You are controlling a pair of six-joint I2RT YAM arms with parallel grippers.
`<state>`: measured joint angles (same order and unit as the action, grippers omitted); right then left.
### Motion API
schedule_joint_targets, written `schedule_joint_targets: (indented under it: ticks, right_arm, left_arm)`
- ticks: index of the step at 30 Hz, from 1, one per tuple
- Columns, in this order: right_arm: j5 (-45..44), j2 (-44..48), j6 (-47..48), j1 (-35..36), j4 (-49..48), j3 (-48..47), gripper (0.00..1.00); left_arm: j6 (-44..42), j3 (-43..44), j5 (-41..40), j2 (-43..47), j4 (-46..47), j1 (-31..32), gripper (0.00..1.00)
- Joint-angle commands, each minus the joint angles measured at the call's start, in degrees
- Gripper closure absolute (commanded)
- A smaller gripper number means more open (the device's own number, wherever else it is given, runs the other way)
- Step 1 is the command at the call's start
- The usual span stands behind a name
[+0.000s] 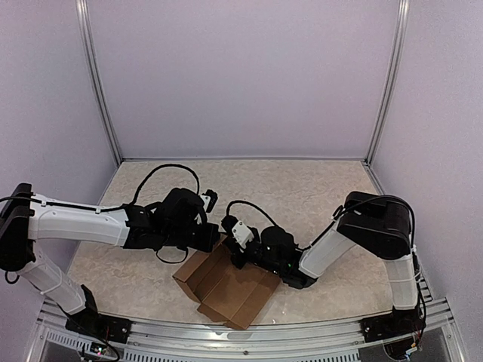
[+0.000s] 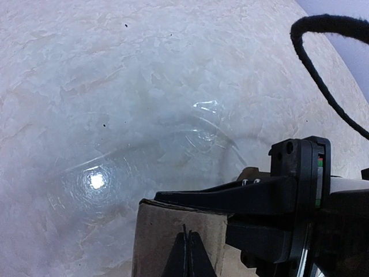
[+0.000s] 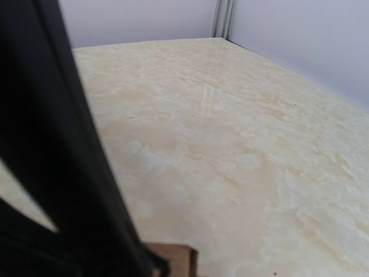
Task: Fold the paper box
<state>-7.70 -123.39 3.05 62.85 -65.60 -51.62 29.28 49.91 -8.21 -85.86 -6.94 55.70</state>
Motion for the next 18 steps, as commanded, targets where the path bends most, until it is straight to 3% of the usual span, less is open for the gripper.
schedule_joint_targets:
  ticks: [1, 3, 6, 9, 13, 18]
  right_arm:
    - [0.14, 0.26, 0.73, 0.57, -1.71, 0.02, 1.00]
    - [0.34, 0.26, 0.65, 0.57, -1.65, 0.11, 1.00]
    - [0.36, 0.42, 0.32, 0.69, -1.55, 0.68, 0.70]
    - [0.55, 1.09, 0.36, 0.76, -1.55, 2.01, 0.54]
    - [0.66, 3.78, 0.62, 0.85, 1.15, 4.32, 0.41]
    - [1.38, 9.43, 1.43, 0.81, 4.36, 8.41, 0.35]
  left_arm:
    - [-0.54, 0.22, -0.49, 0.20, -2.01, 0.36, 1.00]
    - [-0.46, 0.19, -0.49, 0.19, -1.98, 0.30, 1.00]
    - [-0.45, 0.19, -0.33, -0.06, -1.77, 0.30, 1.00]
    - [-0.45, 0.28, -0.28, -0.33, -1.67, 0.36, 1.00]
    - [-0.54, 0.28, -0.31, -0.36, -1.59, 0.32, 1.00]
    - [-0.67, 0.54, -0.41, -0.57, -1.59, 0.28, 1.00]
